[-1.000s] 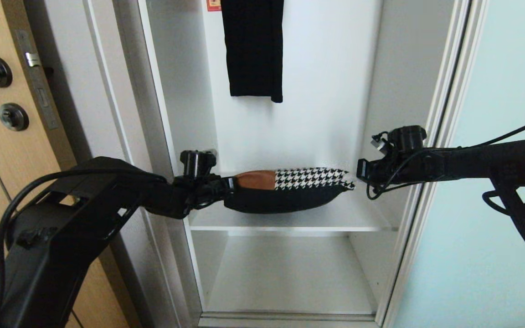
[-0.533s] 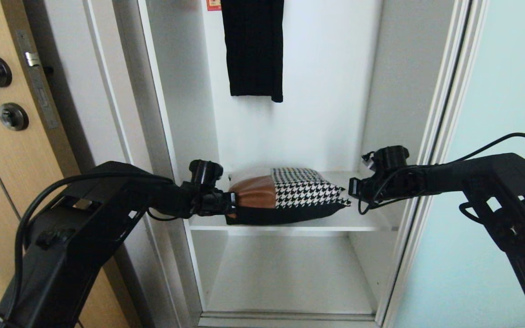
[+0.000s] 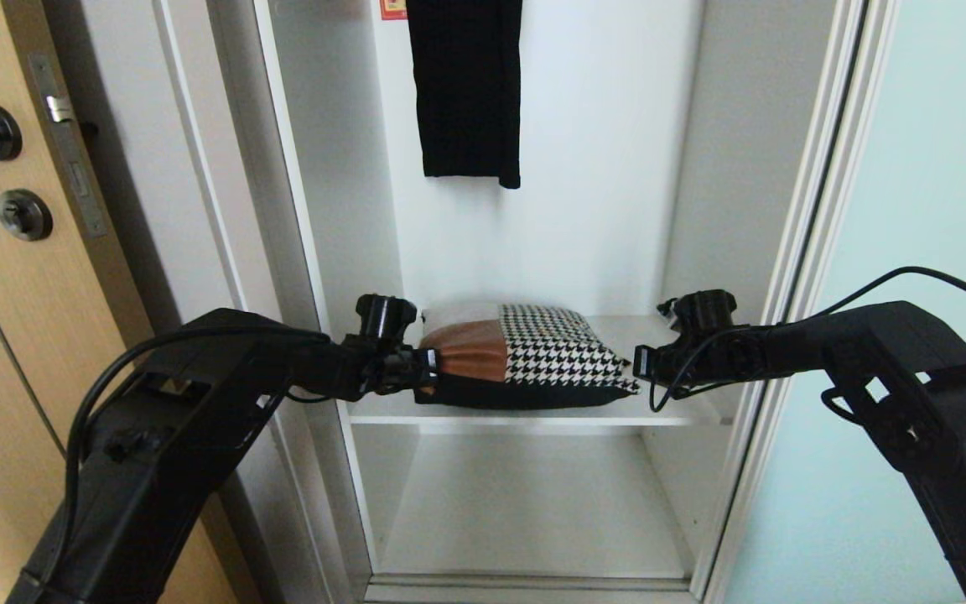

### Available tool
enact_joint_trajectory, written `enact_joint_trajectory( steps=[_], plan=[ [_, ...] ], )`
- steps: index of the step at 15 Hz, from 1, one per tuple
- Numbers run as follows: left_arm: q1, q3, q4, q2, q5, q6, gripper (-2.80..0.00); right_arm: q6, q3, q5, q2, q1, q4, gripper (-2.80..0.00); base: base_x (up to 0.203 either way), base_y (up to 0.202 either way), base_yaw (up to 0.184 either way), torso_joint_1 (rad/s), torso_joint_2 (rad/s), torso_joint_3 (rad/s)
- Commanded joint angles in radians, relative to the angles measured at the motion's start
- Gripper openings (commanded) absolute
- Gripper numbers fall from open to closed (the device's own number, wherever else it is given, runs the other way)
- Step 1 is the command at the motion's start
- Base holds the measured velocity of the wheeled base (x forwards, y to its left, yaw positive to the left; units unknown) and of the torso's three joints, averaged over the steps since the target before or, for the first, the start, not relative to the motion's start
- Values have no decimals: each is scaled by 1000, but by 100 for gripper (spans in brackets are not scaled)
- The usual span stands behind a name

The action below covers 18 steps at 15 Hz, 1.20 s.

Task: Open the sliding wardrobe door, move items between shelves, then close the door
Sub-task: Place the pillow on the higher shelf

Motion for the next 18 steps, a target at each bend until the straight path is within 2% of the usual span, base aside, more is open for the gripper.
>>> enact_joint_trajectory(
  steps=[1, 4, 6, 10, 14, 18],
  plan=[
    [1, -4, -1, 22, 5, -6, -280, 3, 9, 1, -2, 3, 4, -280, 0, 0, 0, 0, 0, 0],
    [1, 62, -31, 7, -4, -11, -280, 3, 24, 1, -15, 5, 5, -280, 0, 0, 0, 0, 0, 0],
    [1, 109, -118, 6, -16, 9, -280, -6, 54, 2, -29, 9, -2, -280, 0, 0, 0, 0, 0, 0],
    [1, 101, -152, 24, -20, 10, -280, -15, 57, 3, -37, 9, -4, -280, 0, 0, 0, 0, 0, 0],
    [1, 112, -304, 75, -14, 15, -280, -15, 60, 3, -40, 9, -4, -280, 0, 0, 0, 0, 0, 0],
    [2, 103, -305, 88, -10, 19, -280, -16, 61, 3, -40, 9, -3, -280, 0, 0, 0, 0, 0, 0]
  ],
)
